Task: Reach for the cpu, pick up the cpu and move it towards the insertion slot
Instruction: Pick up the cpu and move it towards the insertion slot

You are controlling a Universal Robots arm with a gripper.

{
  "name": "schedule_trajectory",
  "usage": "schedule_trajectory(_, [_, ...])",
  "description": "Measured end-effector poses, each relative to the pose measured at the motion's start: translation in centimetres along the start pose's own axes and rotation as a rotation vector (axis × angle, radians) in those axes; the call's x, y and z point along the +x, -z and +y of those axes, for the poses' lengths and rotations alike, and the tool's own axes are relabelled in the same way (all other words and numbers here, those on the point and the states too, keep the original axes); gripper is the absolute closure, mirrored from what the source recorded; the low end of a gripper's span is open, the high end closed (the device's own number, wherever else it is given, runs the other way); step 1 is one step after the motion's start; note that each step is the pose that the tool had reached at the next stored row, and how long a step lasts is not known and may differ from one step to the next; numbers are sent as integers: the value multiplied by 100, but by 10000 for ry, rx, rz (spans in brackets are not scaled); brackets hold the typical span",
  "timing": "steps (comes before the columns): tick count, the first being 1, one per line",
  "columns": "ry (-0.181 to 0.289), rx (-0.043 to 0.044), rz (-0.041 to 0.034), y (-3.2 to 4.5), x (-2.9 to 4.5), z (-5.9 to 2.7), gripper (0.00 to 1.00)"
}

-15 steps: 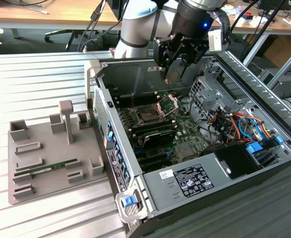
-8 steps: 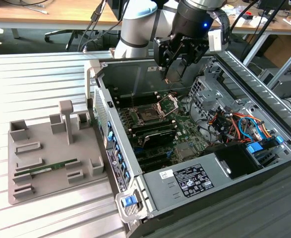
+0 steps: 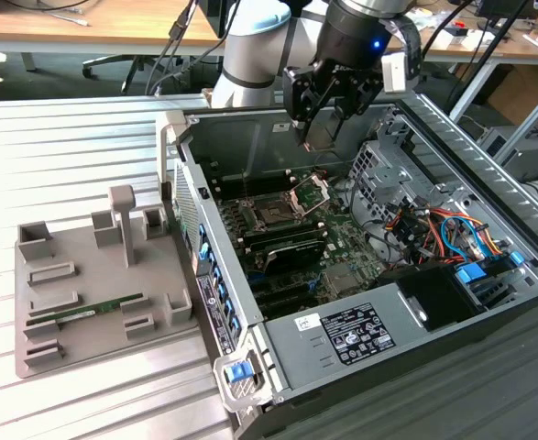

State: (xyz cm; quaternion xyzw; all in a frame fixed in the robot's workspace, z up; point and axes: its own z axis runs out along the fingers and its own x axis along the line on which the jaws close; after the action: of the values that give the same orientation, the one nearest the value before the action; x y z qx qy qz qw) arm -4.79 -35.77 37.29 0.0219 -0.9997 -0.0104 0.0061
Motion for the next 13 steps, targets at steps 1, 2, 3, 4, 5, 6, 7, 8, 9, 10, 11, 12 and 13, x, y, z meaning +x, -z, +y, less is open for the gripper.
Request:
schedule_trajectory(1, [0, -1, 0, -2, -1, 4, 45])
schedule_trajectory(2, [0, 0, -1, -6, -4, 13, 45])
schedule_trajectory(3, [-1, 1, 0, -8, -5, 18, 45])
schedule_trajectory(4, [-1, 1, 0, -10, -6, 24, 45])
schedule_trajectory(5, [-1, 0, -1, -13, -7, 29, 45])
schedule_trajectory(6, [0, 0, -1, -15, -8, 33, 45])
schedule_trajectory(7, [0, 0, 0, -18, -11, 39, 45])
schedule_trajectory(8, [0, 0, -1, -23, -14, 47, 45])
schedule_trajectory(9, [-2, -2, -2, -27, -16, 49, 45])
schedule_trajectory(10, [-3, 0, 0, -30, -18, 51, 45])
schedule_trajectory(11, [-2, 1, 0, -33, -20, 52, 45])
schedule_trajectory(12, [0, 0, -1, -36, -22, 54, 45])
schedule_trajectory(13, [-1, 0, -1, -39, -24, 55, 45])
